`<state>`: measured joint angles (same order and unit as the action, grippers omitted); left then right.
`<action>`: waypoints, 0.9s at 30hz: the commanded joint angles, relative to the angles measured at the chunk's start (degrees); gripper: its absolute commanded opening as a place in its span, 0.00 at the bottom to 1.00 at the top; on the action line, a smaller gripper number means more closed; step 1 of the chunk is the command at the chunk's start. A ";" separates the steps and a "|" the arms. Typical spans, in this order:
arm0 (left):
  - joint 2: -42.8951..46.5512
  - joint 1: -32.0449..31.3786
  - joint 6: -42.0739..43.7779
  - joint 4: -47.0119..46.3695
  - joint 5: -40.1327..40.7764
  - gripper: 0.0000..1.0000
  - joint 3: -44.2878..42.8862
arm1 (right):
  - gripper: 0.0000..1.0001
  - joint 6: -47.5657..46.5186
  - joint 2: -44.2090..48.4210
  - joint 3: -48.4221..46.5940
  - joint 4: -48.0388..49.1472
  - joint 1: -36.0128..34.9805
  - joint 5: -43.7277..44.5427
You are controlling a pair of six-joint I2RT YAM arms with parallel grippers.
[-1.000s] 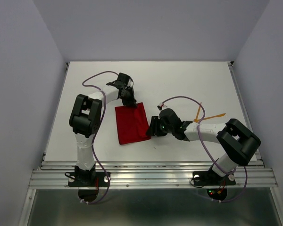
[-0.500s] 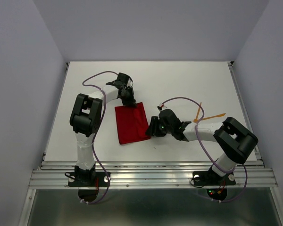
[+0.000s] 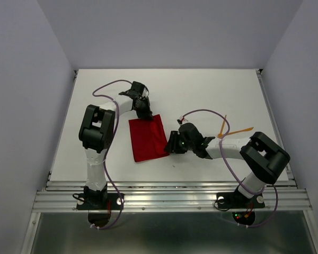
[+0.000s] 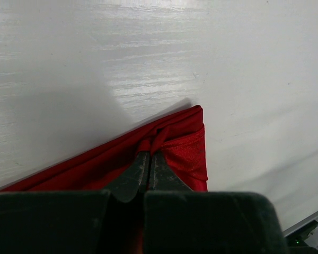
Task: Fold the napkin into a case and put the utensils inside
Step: Smooth out the 2/3-rectangle-folded napkin at the center of the board.
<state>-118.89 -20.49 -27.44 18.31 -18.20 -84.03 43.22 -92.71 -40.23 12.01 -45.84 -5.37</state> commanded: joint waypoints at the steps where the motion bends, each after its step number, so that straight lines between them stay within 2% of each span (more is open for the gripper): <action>1: -0.73 0.36 0.99 0.42 0.18 0.00 -1.84 | 0.46 1.16 2.17 1.64 2.75 -0.47 2.29; 10: -0.99 0.45 1.16 0.50 0.27 0.00 -1.75 | 0.45 3.18 0.51 2.96 6.27 -0.47 0.88; 19: -1.52 0.63 1.51 0.77 0.44 0.00 -2.45 | 0.49 5.03 5.87 6.12 7.41 -0.47 5.10; 21: -1.78 0.71 1.51 0.94 0.35 0.00 -2.72 | 0.46 5.73 6.74 6.56 7.41 -0.47 8.08; 23: -1.87 0.72 1.51 0.94 0.35 0.00 -2.98 | 0.40 5.73 6.84 6.74 7.33 -0.47 8.79; 27: -2.31 0.80 1.51 1.03 0.27 0.00 -3.16 | 0.28 4.51 5.87 5.17 6.89 -0.47 7.57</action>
<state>-120.11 -20.12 -27.40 18.28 -19.07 -85.45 48.10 -87.35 -33.76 17.08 -45.84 0.56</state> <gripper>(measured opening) 0.038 0.311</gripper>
